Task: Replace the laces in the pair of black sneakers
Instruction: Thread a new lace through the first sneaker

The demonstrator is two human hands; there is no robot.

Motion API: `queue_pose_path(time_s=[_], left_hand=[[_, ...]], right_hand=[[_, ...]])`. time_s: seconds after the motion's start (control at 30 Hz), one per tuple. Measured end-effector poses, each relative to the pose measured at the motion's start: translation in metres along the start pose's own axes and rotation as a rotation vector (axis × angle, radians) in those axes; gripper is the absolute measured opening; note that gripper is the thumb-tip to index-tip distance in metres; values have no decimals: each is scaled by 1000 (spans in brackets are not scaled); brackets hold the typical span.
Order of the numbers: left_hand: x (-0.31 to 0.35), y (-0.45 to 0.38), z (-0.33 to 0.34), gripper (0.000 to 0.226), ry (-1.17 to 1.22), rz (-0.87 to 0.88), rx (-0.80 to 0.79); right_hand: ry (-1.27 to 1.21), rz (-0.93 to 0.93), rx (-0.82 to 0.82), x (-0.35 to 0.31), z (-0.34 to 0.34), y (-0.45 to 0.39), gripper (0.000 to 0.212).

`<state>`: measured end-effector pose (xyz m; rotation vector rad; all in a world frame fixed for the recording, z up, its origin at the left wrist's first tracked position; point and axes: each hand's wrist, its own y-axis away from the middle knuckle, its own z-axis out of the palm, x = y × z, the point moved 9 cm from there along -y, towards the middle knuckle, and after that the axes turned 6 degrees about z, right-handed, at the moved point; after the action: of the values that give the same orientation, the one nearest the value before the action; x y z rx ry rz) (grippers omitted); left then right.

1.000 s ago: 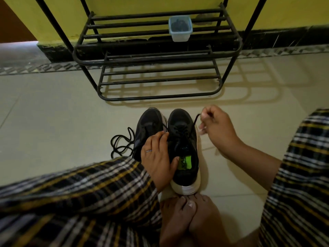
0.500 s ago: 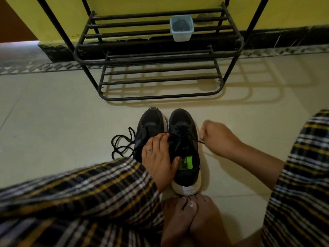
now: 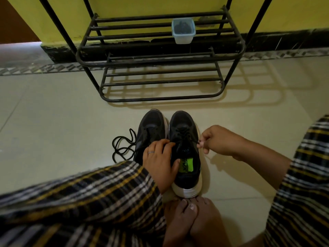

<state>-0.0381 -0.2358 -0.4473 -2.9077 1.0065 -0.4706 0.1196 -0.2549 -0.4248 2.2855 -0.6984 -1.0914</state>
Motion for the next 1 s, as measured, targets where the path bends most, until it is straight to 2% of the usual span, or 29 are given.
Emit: queue_pose_path(time_s=[0.23, 0.4, 0.53, 0.7, 0.83, 1.0], left_hand=[[1, -1, 0, 50, 7, -7, -19], [-1, 0, 4, 52, 35, -5, -56], [0, -1, 3, 52, 36, -4, -51], [-1, 0, 3, 49, 31, -11, -61], [-1, -1, 3, 49, 49, -22, -69], [1, -2, 0, 46, 75, -40, -55]], right_hand=[[-355, -220, 234, -35, -38, 18, 23], [-462, -327, 330, -52, -60, 33, 18], [-564, -343, 430, -47, -75, 37, 15], [-623, -360, 502, -39, -84, 37, 16], [-645, -334, 559, -32, -89, 33, 26], [-488, -319, 565, -28, -85, 27, 14]])
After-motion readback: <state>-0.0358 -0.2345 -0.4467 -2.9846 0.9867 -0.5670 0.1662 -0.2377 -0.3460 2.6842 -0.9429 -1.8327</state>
